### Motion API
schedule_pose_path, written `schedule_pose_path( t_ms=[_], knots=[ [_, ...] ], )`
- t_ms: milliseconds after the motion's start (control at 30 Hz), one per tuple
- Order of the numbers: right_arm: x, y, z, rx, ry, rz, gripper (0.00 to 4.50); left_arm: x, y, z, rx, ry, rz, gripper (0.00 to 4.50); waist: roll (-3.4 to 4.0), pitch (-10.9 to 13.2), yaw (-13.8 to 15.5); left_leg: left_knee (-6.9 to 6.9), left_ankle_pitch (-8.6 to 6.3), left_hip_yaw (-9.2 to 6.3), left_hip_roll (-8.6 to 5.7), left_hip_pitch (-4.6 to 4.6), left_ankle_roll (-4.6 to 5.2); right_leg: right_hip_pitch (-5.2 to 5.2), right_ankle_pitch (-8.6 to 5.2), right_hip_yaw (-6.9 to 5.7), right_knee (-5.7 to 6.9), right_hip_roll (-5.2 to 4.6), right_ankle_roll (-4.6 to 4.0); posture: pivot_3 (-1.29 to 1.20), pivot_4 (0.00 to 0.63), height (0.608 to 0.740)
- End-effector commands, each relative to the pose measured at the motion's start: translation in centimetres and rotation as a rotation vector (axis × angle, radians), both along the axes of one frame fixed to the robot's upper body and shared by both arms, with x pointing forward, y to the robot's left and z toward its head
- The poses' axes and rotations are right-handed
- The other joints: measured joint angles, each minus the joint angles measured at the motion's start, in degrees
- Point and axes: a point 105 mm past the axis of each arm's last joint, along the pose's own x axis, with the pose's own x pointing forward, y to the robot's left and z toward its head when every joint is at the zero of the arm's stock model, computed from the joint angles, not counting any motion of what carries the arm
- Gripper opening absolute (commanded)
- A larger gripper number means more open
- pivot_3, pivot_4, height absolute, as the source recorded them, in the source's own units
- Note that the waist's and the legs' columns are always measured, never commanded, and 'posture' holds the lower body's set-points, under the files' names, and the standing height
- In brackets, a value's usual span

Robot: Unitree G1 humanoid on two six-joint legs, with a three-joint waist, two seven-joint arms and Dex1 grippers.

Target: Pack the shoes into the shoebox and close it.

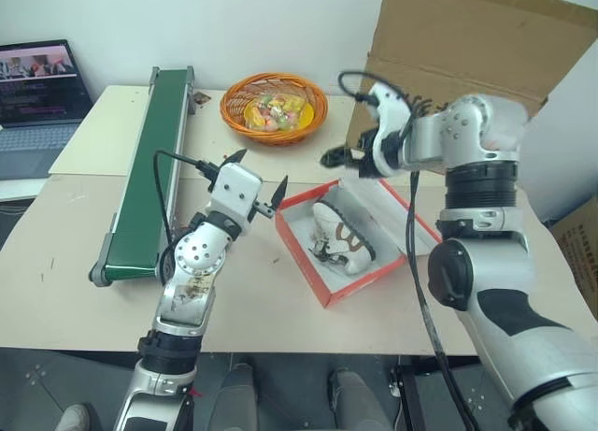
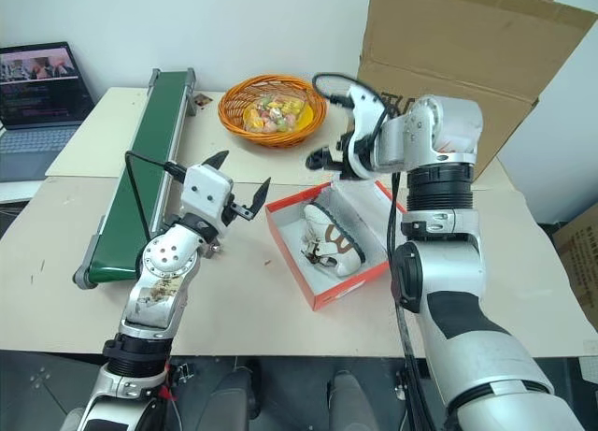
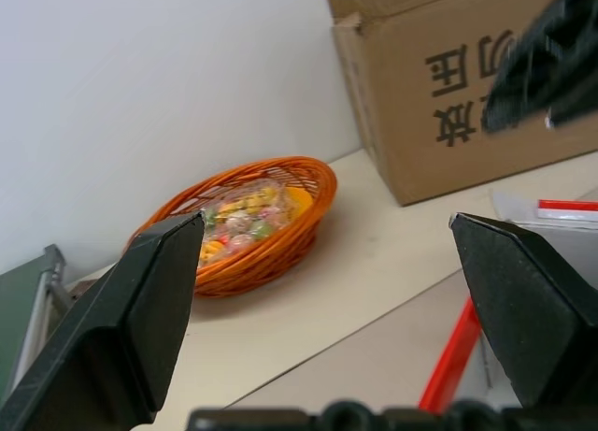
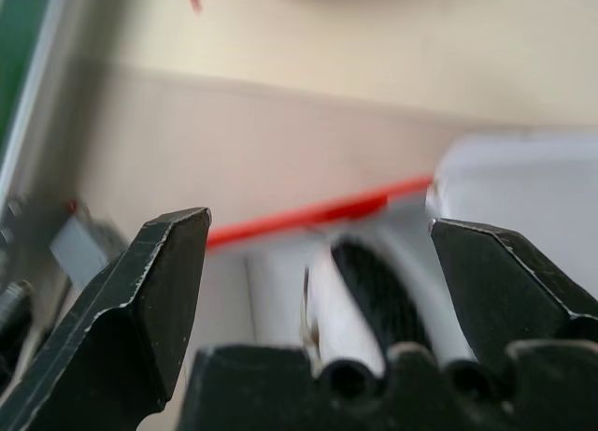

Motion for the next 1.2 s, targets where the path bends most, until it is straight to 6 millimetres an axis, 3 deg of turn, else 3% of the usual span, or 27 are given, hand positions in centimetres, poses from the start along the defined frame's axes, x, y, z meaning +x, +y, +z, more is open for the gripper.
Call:
schedule_pose_path(
  t_ms=[33, 167, 233, 500, 967, 1100, 1200],
  knots=[
    [-0.1, -2.0, 3.2, 0.021, -0.313, -0.037, 4.42, 0.4, 3.4, 2.4, -0.108, -0.055, 0.122, 4.5, 0.0, 0.0, 0.2, 0.0, 0.0, 0.0, 0.0, 0.0, 0.0, 0.02, 0.0, -0.01, -0.01, 0.0, 0.0, 0.0, 0.15, 0.721],
    [-0.8, -3.2, 1.5, 0.086, -0.384, -0.088, 4.42, 0.5, 6.8, 2.6, -0.175, -0.03, 0.239, 4.5, 0.0, 0.0, 0.0, 0.04, 0.03, -0.03, 0.0, 0.03, 0.04, 0.12, 0.0, -0.04, -0.03, -0.01, 0.02, 0.0, 0.15, 0.721],
    [-0.9, -4.2, -0.3, 0.027, -0.411, -0.147, 4.42, 0.1, 8.3, 2.5, -0.189, -0.023, 0.292, 4.5, 0.0, 0.0, -0.1, 0.04, 0.09, -0.04, 0.0, 0.03, 0.13, 0.1, 0.0, -0.04, 0.02, 0.0, 0.02, 0.0, 0.15, 0.721],
    [-1.5, -5.6, -3.5, 0.032, -0.451, -0.2, 4.42, -1.1, 12.0, 2.2, -0.17, -0.03, 0.42, 4.5, 0.0, 0.0, -0.3, 0.04, 0.15, -0.04, 0.0, 0.09, 0.21, 0.16, 0.0, -0.05, 0.02, 0.0, 0.02, 0.0, 0.15, 0.721],
    [-1.4, -8.2, -3.0, -0.049, -0.618, -0.208, 4.42, -2.9, 16.7, 1.1, -0.104, 0.001, 0.593, 4.5, 0.0, 0.0, -0.2, 0.04, -0.01, -0.04, 0.01, 0.09, -0.04, 0.19, 0.0, -0.07, -0.01, 0.0, 0.02, 0.0, 0.15, 0.721],
    [-4.0, -2.9, -4.0, -0.022, -0.608, 0.189, 4.42, -3.2, 17.2, 0.6, -0.13, 0.018, 0.611, 4.5, 0.0, 0.0, -0.3, 0.03, -0.02, -0.04, 0.02, 0.14, -0.05, 0.23, -0.01, -0.07, -0.02, 0.0, 0.0, 0.0, 0.15, 0.721],
    [-7.4, 1.3, -4.5, -0.001, -0.587, 0.532, 4.42, -3.1, 17.1, 0.6, -0.126, 0.024, 0.601, 4.5, 0.0, 0.0, -0.6, 0.01, -0.02, -0.04, 0.04, 0.14, -0.04, 0.2, -0.01, -0.07, -0.01, 0.02, -0.01, 0.0, 0.15, 0.721]
  ],
)
